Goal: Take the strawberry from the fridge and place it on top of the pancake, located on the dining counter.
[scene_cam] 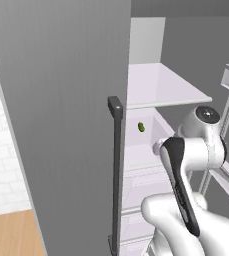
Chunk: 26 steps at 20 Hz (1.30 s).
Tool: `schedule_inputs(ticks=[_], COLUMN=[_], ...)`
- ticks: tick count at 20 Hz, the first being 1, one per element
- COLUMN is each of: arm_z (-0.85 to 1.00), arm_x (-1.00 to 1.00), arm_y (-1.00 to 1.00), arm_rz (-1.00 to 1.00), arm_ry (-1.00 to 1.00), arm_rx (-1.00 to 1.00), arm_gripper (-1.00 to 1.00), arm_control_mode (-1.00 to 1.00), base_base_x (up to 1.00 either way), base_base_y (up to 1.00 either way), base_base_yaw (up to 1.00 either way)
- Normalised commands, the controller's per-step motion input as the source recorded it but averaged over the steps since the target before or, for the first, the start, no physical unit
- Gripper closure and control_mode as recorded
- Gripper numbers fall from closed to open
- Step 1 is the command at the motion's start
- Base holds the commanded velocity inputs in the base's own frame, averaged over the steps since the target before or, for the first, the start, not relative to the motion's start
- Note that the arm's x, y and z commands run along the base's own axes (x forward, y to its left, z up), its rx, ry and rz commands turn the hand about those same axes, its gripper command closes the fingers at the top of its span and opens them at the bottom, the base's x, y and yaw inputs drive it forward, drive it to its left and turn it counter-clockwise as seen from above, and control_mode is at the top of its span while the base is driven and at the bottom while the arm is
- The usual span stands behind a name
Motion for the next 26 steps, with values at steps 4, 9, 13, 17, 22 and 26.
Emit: schedule_inputs(ticks=[4,9,13,17,22,26], arm_z=[1.0,0.79,0.17,-0.05,-0.34,-0.09], arm_x=[-0.58,-0.38,-0.31,-0.07,-0.14,-0.01], arm_y=[0.0,0.06,0.16,0.25,0.14,0.02], arm_rz=[0.0,0.0,0.0,0.0,0.0,0.0], arm_ry=[0.05,-0.01,-0.38,-0.4,-0.48,-0.07], arm_rx=[0.0,0.0,0.0,0.0,0.0,0.0], arm_gripper=[1.0,1.0,1.0,1.0,1.0,1.0], arm_control_mode=[-1.0,-1.0,-1.0,-1.0,-1.0,1.0], base_base_x=[0.0,0.0,0.0,0.0,0.0,-0.47], base_base_y=[0.0,0.0,0.0,0.0,0.0,0.05], base_base_yaw=[0.0,0.0,0.0,0.0,0.0,0.0])
